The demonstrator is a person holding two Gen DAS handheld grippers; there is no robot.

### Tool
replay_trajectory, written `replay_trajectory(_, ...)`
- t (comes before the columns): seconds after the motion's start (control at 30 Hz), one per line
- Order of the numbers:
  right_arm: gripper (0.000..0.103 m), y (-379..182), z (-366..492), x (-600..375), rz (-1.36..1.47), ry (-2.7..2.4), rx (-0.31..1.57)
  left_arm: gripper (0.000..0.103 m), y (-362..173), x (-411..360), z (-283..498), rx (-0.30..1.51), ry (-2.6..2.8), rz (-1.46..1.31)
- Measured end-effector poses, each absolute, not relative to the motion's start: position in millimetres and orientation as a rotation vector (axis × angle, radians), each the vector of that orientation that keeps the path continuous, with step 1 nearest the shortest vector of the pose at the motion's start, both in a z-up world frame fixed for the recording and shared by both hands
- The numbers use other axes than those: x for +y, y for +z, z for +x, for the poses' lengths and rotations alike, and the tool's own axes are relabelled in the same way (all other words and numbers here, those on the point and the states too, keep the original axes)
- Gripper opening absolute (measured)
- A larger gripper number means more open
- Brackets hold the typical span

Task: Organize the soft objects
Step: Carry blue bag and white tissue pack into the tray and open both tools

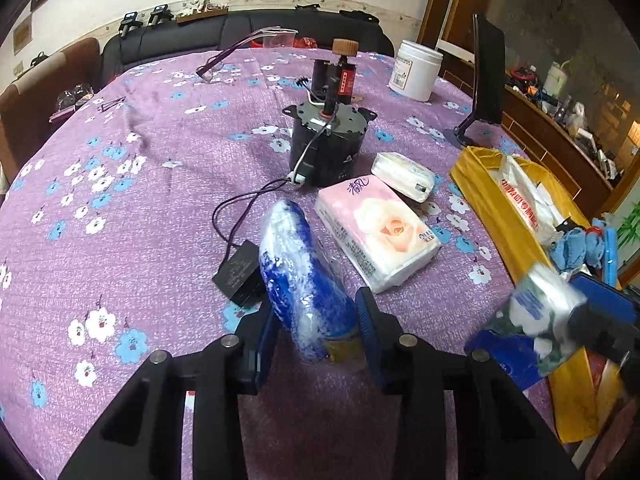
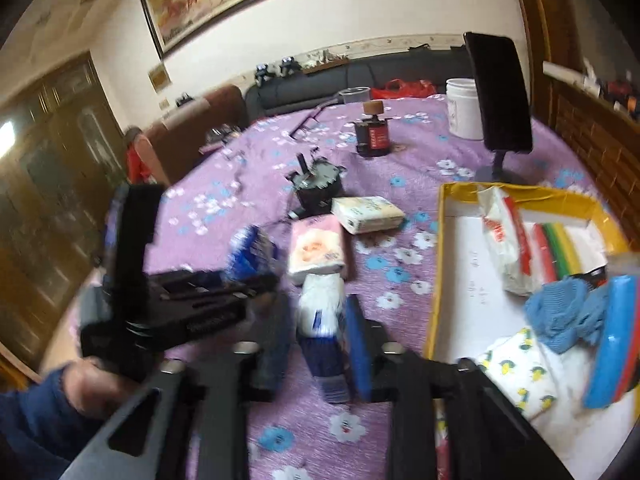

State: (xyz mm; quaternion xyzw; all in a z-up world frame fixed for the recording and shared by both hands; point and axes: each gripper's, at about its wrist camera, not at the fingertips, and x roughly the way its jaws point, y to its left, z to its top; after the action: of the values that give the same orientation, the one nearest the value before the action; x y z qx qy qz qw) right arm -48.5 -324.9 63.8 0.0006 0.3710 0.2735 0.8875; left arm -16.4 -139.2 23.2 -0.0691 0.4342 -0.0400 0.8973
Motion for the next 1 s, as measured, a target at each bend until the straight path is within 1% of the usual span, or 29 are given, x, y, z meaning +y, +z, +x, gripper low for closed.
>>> replay_trajectory(0.1, 0.054, 56, -48, -322, -0.026, 0.559, 0.791, 0.036, 26, -137, -21, 0.885, -0.085, -0.148)
replay_trajectory(0.13, 0.053, 53, -46, -320, -0.035, 0.553, 0.808, 0.036, 27, -137, -22, 0.881, -0.088, -0.146)
replay_trajectory(0.17, 0.049, 49, -45, -318, -0.045, 0.548, 0.826, 0.036, 28, -137, -23, 0.878, -0.092, -0.147)
replay_trajectory(0.2, 0.033, 46, -45, -316, -0.055, 0.543, 0.839, 0.036, 29, -138, -24, 0.872, -0.099, -0.148)
replay_trajectory(0.23, 0.024, 44, -45, -315, -0.069, 0.530, 0.849, 0.036, 30, -138, -26, 0.865, -0.101, -0.144)
replay_trajectory(0.3, 0.022, 43, -48, -315, -0.086, 0.513, 0.836, 0.036, 33, -139, -29, 0.848, -0.099, -0.132)
replay_trajectory(0.6, 0.021, 68, -52, -340, 0.081, 0.536, 0.752, 0.036, 46, -146, -46, 0.774, -0.091, -0.078)
replay_trajectory(1.0, 0.021, 74, -50, -371, 0.225, 0.535, 0.721, 0.036, 56, -184, -55, 0.720, -0.103, 0.066)
